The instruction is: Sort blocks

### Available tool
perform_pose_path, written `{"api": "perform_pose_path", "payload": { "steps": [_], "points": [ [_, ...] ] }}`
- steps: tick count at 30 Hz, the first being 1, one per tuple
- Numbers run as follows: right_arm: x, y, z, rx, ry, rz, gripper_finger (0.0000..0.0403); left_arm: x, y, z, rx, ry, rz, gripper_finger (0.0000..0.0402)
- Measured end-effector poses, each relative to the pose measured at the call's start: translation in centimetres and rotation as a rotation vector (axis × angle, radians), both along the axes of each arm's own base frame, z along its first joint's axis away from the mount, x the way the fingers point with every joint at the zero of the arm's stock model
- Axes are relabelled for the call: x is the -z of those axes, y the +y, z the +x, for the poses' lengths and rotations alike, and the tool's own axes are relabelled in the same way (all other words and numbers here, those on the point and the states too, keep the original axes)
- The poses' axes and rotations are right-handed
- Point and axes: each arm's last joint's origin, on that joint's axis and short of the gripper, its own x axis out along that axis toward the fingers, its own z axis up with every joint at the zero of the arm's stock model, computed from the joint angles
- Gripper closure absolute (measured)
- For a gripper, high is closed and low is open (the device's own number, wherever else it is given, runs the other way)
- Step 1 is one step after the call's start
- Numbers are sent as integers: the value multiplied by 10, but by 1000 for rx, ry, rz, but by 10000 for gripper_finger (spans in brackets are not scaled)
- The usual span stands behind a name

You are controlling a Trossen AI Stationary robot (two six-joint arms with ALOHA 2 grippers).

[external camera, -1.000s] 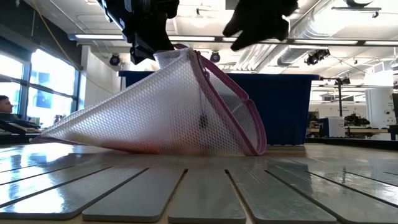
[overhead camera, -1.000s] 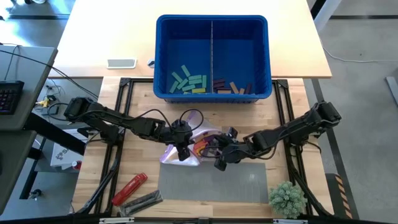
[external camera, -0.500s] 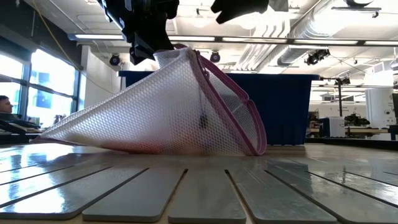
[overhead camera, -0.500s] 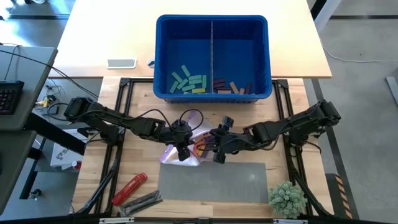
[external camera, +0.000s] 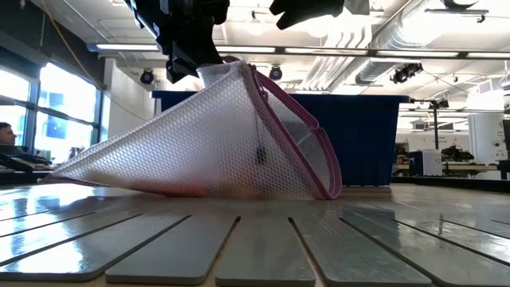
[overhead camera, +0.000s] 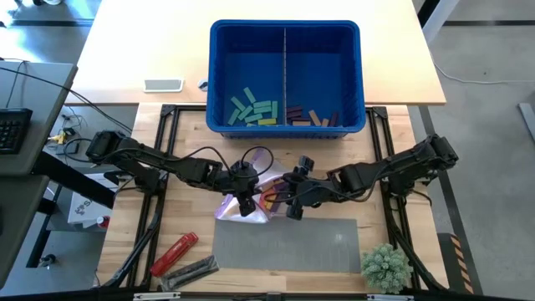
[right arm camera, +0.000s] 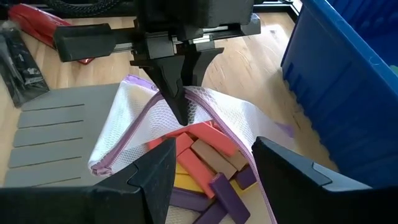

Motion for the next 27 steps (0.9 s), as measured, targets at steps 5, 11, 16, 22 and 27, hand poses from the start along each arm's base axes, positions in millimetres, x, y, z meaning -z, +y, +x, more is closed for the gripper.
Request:
{"api": "perform_pose_path", "payload": {
  "steps": [5,11,16,22,27],
  "points": [
    [0,0,0,0,0,0,202,0,0,0,0,0,0,402],
    [0,0,0,0,0,0,202,0,0,0,0,0,0,402],
    [0,0,0,1,0,0,202,0,0,0,0,0,0,402],
    [-1,0,1,1,-9,2,202,0,0,0,0,-1,0,402],
    [-11,0,1,-19,-18,-19,202,0,0,0,0,-1,0,402]
  ]
}}
